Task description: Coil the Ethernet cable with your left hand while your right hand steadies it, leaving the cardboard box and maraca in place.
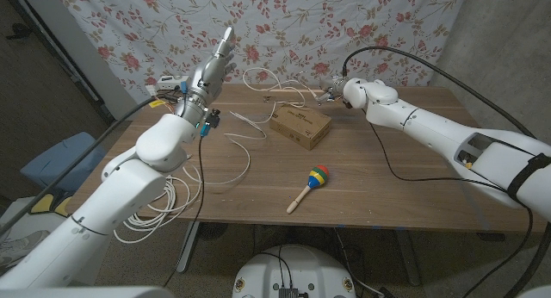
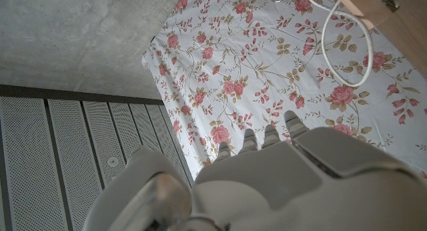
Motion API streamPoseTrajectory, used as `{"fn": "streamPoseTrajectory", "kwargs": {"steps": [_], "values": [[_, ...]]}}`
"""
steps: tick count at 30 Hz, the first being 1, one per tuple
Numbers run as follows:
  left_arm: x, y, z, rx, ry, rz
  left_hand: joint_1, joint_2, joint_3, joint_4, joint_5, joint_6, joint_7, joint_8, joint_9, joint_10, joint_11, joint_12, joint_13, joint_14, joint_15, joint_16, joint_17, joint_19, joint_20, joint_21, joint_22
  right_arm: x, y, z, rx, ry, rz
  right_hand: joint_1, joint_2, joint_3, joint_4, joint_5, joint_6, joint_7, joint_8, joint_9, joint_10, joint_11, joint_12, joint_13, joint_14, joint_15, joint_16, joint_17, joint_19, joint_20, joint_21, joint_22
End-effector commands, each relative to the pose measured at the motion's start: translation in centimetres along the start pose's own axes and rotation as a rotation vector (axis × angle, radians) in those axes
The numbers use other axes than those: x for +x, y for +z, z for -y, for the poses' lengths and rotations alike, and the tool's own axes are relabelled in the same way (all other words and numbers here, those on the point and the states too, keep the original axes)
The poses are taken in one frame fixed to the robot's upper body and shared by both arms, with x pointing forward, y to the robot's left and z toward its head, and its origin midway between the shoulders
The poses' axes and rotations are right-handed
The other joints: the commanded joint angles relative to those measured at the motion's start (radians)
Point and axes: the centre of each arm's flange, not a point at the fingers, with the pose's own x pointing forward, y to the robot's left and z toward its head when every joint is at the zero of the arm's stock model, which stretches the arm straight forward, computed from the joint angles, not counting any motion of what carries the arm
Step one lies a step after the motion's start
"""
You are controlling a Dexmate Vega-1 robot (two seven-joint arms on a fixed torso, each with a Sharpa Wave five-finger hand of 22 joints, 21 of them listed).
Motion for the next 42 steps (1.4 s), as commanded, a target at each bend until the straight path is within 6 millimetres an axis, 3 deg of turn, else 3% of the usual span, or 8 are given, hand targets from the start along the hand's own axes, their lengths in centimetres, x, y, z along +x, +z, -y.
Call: {"fn": "streamPoseTrajectory", "kwargs": {"steps": [1,8,15,19,25,32,37,42], "values": [[0.3,-0.1,-0.4,-0.012,-0.022,-0.007,0.002,0.011,-0.007,0.003,0.005,-0.181,0.006,0.002,0.001,-0.247,0.009,-0.003,-0.002,-0.228,-0.009,-0.003,0.002,-0.218,0.003,-0.002,-0.001,-0.1,-0.1,-0.3,-0.019,0.168,-0.036,-0.016,0.023,-0.002,0.002,0.008,-0.006,-0.008,-0.004,0.003,-0.004,0.006,-0.001,0.007,-0.008,-0.125,-0.004,0.001,-0.005,-0.122,-0.011,0.002],[0.5,-0.1,-0.7,-0.017,-0.029,-0.002,0.003,0.011,-0.008,0.003,0.007,-0.184,0.009,0.001,0.001,-0.249,0.009,-0.005,-0.004,-0.228,-0.008,-0.003,0.002,-0.218,0.003,-0.004,0.000,0.1,0.7,-0.4,-0.075,0.222,-0.073,-0.024,0.021,-0.014,0.002,0.017,-0.010,-0.029,-0.043,-0.028,-0.015,0.011,-0.112,-0.156,-0.047,-0.124,-0.030,-0.006,-0.030,-0.121,-0.055,0.001],[0.6,-0.1,-1.0,-0.023,-0.036,0.000,0.004,0.011,-0.011,0.003,0.010,-0.184,0.011,0.002,0.001,-0.249,0.010,-0.007,-0.007,-0.227,-0.007,-0.003,0.003,-0.219,0.003,-0.007,0.000,-0.1,1.4,-0.5,-0.188,0.163,-0.127,0.058,-0.039,0.040,-0.095,-0.005,-0.245,-0.098,-0.380,-0.207,-0.389,-0.001,-0.482,-0.608,-0.240,-0.136,-0.872,-0.602,-0.125,-0.095,-0.172,0.002],[0.7,-0.1,-1.2,-0.020,-0.040,0.000,0.004,0.011,-0.012,0.003,0.011,-0.182,0.014,0.004,0.001,-0.249,0.010,-0.007,-0.008,-0.226,-0.007,-0.003,0.003,-0.219,0.003,-0.007,0.000,-0.3,1.7,-0.2,-0.246,0.111,-0.155,0.098,-0.129,-0.001,-0.157,-0.014,-0.412,-0.113,-0.455,-0.234,-0.561,-0.009,-0.648,-0.687,-0.396,-0.135,-1.044,-0.710,-0.182,-0.085,-0.209,0.002],[0.7,-0.2,-1.5,-0.015,-0.040,0.002,0.005,0.011,-0.013,0.003,0.013,-0.181,0.016,0.004,0.001,-0.248,0.009,-0.007,-0.009,-0.226,-0.007,-0.003,0.003,-0.219,0.003,-0.009,0.000,-0.7,1.6,0.6,-0.284,0.049,-0.201,0.132,-0.173,-0.127,-0.188,-0.003,-0.756,-0.101,-0.479,-0.268,-0.827,-0.006,-0.902,-0.781,-0.687,-0.105,-1.198,-0.791,-0.332,-0.047,-0.320,-0.002],[0.7,-0.5,-1.9,-0.013,-0.042,-0.001,0.005,0.011,-0.016,0.003,0.015,-0.182,0.017,0.004,0.001,-0.247,0.010,-0.008,-0.011,-0.226,-0.008,-0.003,0.003,-0.220,0.003,-0.011,0.000,-1.0,1.3,1.6,-0.257,0.016,-0.217,0.171,-0.115,-0.191,-0.217,-0.006,-1.013,-0.011,-0.477,-0.275,-1.065,0.135,-1.043,-0.827,-0.919,0.068,-1.296,-0.850,-0.478,0.094,-0.459,-0.009],[0.7,-0.6,-2.3,0.004,-0.036,-0.003,0.006,0.011,-0.017,0.003,0.016,-0.185,0.015,0.003,0.001,-0.248,0.009,-0.009,-0.011,-0.227,-0.006,-0.003,0.003,-0.221,0.003,-0.012,0.000,-1.5,0.5,2.6,-0.136,0.008,-0.160,0.025,-0.005,-0.231,-0.111,-0.030,-0.960,-0.039,-0.450,-0.273,-1.039,0.126,-1.029,-0.841,-0.926,0.051,-1.289,-0.859,-0.464,0.087,-0.501,-0.008],[0.9,-1.1,-2.8,0.043,-0.039,-0.018,0.006,0.011,-0.019,0.003,0.017,-0.183,0.014,0.004,0.001,-0.243,0.011,-0.008,-0.012,-0.225,-0.006,-0.003,0.003,-0.220,0.003,-0.013,0.000,-2.9,-0.1,3.7,-0.004,-0.083,-0.053,-0.149,-0.060,-0.333,-0.040,-0.052,-0.880,-0.054,-0.433,-0.274,-0.982,0.122,-1.012,-0.857,-0.890,0.074,-1.282,-0.886,-0.427,0.132,-0.544,-0.008]]}}
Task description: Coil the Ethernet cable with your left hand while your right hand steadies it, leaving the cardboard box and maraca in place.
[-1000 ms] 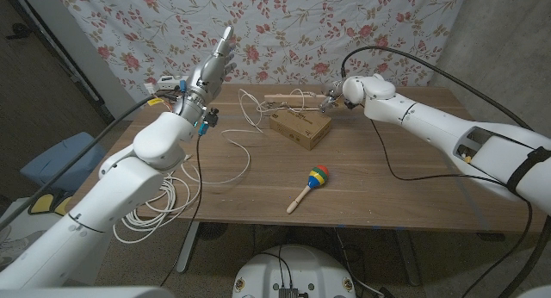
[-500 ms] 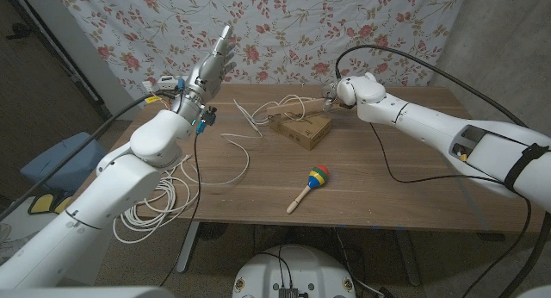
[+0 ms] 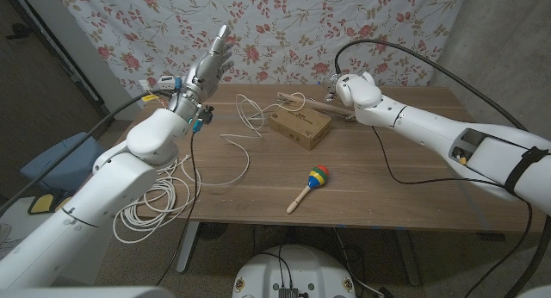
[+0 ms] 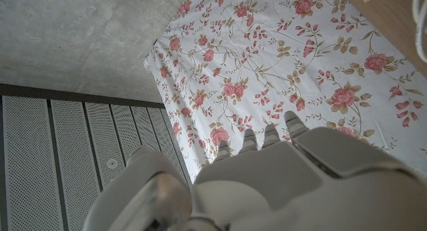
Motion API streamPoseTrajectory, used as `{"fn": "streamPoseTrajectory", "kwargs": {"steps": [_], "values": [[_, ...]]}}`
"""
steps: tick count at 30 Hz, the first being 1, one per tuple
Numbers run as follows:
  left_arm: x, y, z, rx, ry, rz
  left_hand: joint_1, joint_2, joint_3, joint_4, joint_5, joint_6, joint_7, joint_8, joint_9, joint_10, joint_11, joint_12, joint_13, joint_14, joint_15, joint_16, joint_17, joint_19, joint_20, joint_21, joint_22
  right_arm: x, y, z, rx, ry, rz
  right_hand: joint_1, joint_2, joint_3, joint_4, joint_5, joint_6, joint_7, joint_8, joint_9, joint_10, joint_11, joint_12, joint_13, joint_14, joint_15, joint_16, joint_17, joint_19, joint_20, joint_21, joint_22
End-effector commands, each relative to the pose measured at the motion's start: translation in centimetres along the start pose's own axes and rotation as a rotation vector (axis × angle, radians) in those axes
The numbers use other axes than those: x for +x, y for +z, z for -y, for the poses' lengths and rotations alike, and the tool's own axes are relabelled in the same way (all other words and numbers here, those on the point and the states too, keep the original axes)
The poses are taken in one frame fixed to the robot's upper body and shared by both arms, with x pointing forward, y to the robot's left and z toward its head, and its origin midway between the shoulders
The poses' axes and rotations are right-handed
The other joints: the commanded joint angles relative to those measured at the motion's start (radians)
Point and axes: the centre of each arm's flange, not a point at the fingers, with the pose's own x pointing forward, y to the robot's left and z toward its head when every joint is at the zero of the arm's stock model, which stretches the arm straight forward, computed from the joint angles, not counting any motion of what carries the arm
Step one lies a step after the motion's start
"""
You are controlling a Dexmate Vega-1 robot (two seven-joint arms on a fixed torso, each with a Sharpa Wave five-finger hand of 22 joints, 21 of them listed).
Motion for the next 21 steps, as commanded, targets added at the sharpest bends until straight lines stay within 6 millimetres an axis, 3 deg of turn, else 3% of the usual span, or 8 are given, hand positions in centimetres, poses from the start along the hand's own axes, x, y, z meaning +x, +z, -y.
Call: {"fn": "streamPoseTrajectory", "kwargs": {"steps": [1,5,8,14,21], "values": [[0.2,-0.7,-0.9,0.055,-0.002,-0.016,0.002,0.007,-0.007,-0.001,0.006,-0.184,0.001,0.006,0.001,-0.240,0.005,0.001,0.001,-0.224,-0.006,-0.002,0.002,-0.219,0.003,-0.005,0.000,-1.9,-1.9,1.8,0.244,-0.119,0.140,-0.115,-0.027,-0.062,0.045,-0.004,0.084,-0.017,0.024,0.000,0.072,-0.011,0.024,-0.011,0.044,0.011,0.016,-0.019,0.040,0.028,-0.027,0.001],[0.4,-1.0,-1.0,0.084,-0.004,-0.005,0.003,0.007,-0.010,0.000,0.008,-0.162,-0.008,0.013,0.001,-0.217,0.003,0.008,0.000,-0.209,-0.004,0.003,0.002,-0.208,0.002,-0.003,0.001,-2.6,-2.5,2.0,0.400,-0.191,0.232,-0.210,-0.014,-0.096,0.081,-0.003,0.169,-0.018,0.040,0.000,0.139,-0.007,0.039,-0.020,0.099,0.002,0.034,-0.031,0.087,0.035,-0.043,0.002],[0.4,-1.3,-1.0,0.099,-0.008,0.001,0.004,0.006,-0.013,0.000,0.010,-0.146,-0.013,0.017,0.001,-0.202,-0.001,0.012,-0.001,-0.195,-0.006,0.006,0.002,-0.194,0.001,0.000,0.002,-3.0,-3.0,2.1,0.542,-0.242,0.296,-0.250,-0.018,-0.115,0.087,-0.003,0.200,-0.019,0.043,0.000,0.169,0.002,0.045,-0.024,0.126,-0.002,0.041,-0.038,0.110,0.039,-0.050,0.003],[0.4,-2.4,-1.0,0.093,0.004,0.011,0.006,0.006,-0.016,-0.001,0.012,-0.123,-0.020,0.022,0.001,-0.184,-0.004,0.017,-0.002,-0.189,-0.006,0.006,0.002,-0.181,0.002,0.003,0.002,-3.3,-3.8,2.2,0.804,-0.325,0.411,-0.303,-0.019,-0.138,0.089,-0.002,0.267,-0.008,0.054,-0.002,0.231,0.018,0.058,-0.029,0.166,-0.010,0.049,-0.051,0.142,0.034,-0.062,0.003],[0.5,-4.0,-1.6,0.033,-0.003,0.005,0.009,0.006,-0.021,-0.001,0.014,-0.093,-0.023,0.028,0.001,-0.160,-0.007,0.022,-0.003,-0.165,-0.011,0.011,0.002,-0.165,0.002,0.006,0.002,-3.2,-4.9,2.1,1.002,-0.372,0.456,-0.328,-0.013,-0.147,0.085,-0.001,0.296,0.004,0.053,-0.003,0.264,0.025,0.062,-0.033,0.195,-0.016,0.053,-0.063,0.171,0.001,-0.069,0.004]]}}
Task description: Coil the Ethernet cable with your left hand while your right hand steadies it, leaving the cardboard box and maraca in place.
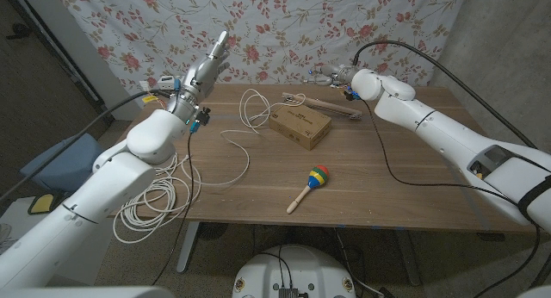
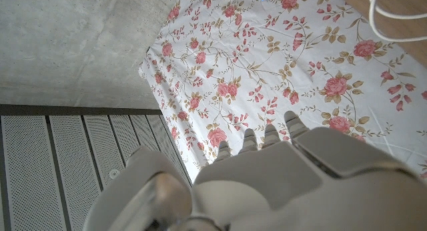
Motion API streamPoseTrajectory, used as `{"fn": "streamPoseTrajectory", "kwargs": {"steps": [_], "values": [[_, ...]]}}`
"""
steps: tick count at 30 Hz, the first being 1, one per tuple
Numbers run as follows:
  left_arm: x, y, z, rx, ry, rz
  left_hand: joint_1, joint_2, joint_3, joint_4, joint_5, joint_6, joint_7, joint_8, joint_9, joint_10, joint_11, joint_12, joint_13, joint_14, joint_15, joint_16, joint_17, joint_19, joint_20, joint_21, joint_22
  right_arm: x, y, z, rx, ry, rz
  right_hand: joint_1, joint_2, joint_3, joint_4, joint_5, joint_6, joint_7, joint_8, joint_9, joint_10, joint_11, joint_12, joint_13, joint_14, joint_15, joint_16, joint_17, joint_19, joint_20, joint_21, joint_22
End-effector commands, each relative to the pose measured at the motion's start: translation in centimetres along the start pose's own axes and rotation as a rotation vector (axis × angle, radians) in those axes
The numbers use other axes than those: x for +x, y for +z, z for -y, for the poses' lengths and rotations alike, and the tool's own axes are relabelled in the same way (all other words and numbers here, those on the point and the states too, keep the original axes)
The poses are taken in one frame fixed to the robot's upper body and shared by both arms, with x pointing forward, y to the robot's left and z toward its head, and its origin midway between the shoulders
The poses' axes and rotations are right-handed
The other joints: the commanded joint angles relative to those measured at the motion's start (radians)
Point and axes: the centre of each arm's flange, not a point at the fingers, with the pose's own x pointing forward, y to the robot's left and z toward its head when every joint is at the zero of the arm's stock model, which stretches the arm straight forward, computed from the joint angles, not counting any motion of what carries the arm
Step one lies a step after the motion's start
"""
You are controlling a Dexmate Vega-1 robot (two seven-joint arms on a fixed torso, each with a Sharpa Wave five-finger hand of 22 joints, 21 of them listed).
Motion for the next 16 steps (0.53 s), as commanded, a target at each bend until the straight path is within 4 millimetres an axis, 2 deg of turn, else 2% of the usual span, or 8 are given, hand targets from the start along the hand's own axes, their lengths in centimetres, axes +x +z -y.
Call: {"fn": "streamPoseTrajectory", "kwargs": {"steps": [1,5,6,7,11,16], "values": [[0.1,-2.4,-0.5,-0.046,-0.003,-0.005,0.009,0.006,-0.010,0.004,0.007,-0.082,-0.008,0.010,0.004,-0.157,-0.008,0.011,0.001,-0.160,-0.011,0.006,0.002,-0.161,0.002,0.006,0.001,-1.2,-1.5,1.8,0.410,-0.172,0.133,-0.013,0.001,-0.008,-0.002,0.000,0.018,0.008,0.002,0.001,0.012,0.000,0.003,0.000,0.021,-0.010,0.009,-0.004,0.015,-0.017,-0.003,0.004],[0.4,-3.4,-0.7,-0.071,-0.014,-0.026,0.012,0.006,-0.013,0.003,0.008,-0.064,-0.010,0.010,0.003,-0.137,-0.010,0.015,0.001,-0.134,-0.014,0.012,0.002,-0.143,0.001,0.010,0.002,-1.1,-2.9,1.6,0.544,-0.214,0.155,-0.015,0.001,-0.009,-0.006,0.001,0.020,0.008,-0.001,0.001,0.021,0.001,0.004,-0.001,0.031,-0.009,0.009,-0.009,0.028,-0.028,-0.004,0.004],[0.5,-3.7,-0.7,-0.081,-0.022,-0.033,0.012,0.006,-0.014,0.003,0.009,-0.061,-0.010,0.011,0.003,-0.132,-0.011,0.016,0.001,-0.131,-0.014,0.012,0.002,-0.138,0.000,0.012,0.002,-1.1,-3.4,1.6,0.584,-0.221,0.163,-0.015,0.001,-0.010,-0.009,0.001,0.018,0.009,-0.003,0.001,0.022,0.003,0.003,-0.001,0.033,-0.009,0.008,-0.011,0.033,-0.037,-0.004,0.004],[0.6,-4.1,-0.7,-0.088,-0.026,-0.040,0.012,0.006,-0.015,0.003,0.009,-0.058,-0.011,0.011,0.003,-0.131,-0.011,0.016,0.001,-0.130,-0.014,0.012,0.002,-0.135,0.000,0.013,0.002,-1.0,-3.8,1.5,0.613,-0.231,0.164,-0.015,0.000,-0.011,-0.015,0.002,0.014,0.014,-0.010,0.000,0.025,0.013,0.000,-0.002,0.043,-0.008,0.008,-0.019,0.051,-0.060,-0.005,0.004],[1.1,-5.6,-0.4,-0.131,-0.033,-0.064,0.014,0.006,-0.017,0.003,0.010,-0.051,-0.010,0.010,0.003,-0.121,-0.012,0.017,0.001,-0.117,-0.017,0.014,0.002,-0.121,0.000,0.017,0.002,-1.0,-6.0,0.8,0.780,-0.266,0.186,-0.011,-0.002,-0.011,-0.027,0.003,0.002,0.029,-0.024,0.000,0.023,0.024,-0.008,-0.004,0.052,0.003,0.001,-0.035,0.084,-0.101,-0.008,0.003],[1.2,-7.7,0.0,-0.178,-0.009,-0.110,0.015,0.007,-0.017,0.003,0.011,-0.050,-0.008,0.007,0.003,-0.118,-0.008,0.017,0.001,-0.116,-0.016,0.012,0.002,-0.113,0.000,0.019,0.002,-1.0,-7.9,0.0,0.887,-0.350,0.196,-0.016,-0.007,-0.016,-0.029,0.002,-0.010,0.035,-0.033,0.000,0.016,0.042,-0.015,-0.005,0.045,0.013,-0.007,-0.043,0.091,-0.108,-0.015,0.002]]}}
